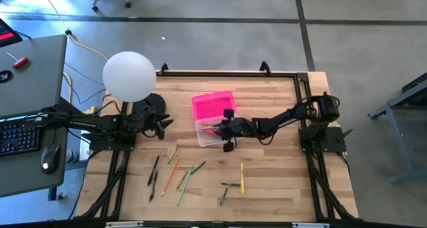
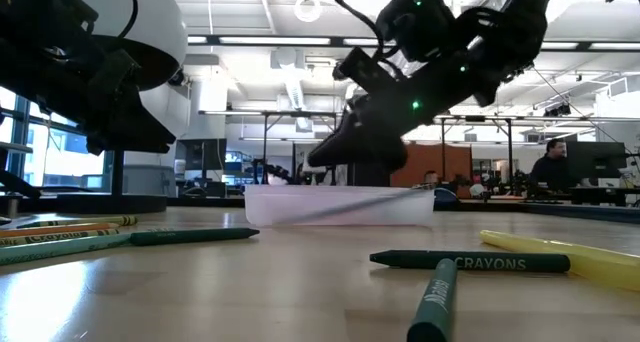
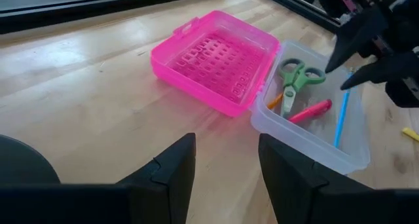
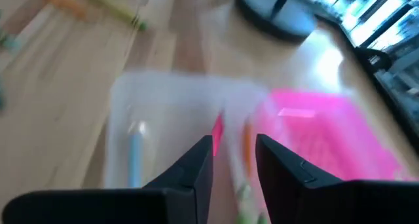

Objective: Pick & place school supplies into a supply box
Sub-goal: Put the right blue pencil into the pink supply box, then put the yellow pen into the pink supply box

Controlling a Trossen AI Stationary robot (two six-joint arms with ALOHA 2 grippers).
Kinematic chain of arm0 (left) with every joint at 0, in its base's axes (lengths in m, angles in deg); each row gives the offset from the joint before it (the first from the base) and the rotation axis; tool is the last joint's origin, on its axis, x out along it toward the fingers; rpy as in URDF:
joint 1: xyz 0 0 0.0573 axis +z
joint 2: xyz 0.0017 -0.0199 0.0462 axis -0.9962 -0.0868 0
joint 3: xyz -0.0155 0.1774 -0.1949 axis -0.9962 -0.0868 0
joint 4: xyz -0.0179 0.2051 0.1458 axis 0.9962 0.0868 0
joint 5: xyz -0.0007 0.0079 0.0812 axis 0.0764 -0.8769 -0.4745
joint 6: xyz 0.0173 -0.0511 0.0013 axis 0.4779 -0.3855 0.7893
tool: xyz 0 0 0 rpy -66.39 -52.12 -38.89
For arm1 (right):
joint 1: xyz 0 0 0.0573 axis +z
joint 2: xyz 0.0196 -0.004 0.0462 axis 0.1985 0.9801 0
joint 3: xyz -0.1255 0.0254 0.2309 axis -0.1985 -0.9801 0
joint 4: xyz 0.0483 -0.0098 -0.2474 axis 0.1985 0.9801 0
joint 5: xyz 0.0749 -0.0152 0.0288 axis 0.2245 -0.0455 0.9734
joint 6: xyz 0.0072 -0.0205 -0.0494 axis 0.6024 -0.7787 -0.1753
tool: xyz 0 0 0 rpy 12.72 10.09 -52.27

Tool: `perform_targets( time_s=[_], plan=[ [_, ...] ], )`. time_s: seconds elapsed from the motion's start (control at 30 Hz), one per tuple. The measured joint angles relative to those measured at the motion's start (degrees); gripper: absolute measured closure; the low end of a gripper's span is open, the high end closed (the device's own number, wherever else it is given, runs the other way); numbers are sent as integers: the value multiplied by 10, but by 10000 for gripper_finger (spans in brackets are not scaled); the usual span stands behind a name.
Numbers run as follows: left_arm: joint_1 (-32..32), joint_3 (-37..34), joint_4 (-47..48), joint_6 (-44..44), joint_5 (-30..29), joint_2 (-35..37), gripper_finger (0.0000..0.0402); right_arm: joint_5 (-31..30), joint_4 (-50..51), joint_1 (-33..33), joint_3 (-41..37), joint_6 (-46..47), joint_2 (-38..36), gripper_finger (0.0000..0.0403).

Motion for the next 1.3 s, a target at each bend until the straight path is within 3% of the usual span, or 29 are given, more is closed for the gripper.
perform_targets(
  time_s=[0.2,0.47,0.7,1.07,1.3],
  plan=[
    [0,0,1,0,0,0,204,-1,175,21,0,59,-54,317],
    [0,0,0,0,-1,0,204,-108,359,64,0,125,-158,321],
    [0,0,1,1,-1,0,204,-121,489,92,0,230,-201,337],
    [0,0,1,1,-2,0,204,-146,498,96,0,264,-145,375],
    [0,0,1,1,-2,0,204,-121,457,96,0,260,-143,386]
  ],
)
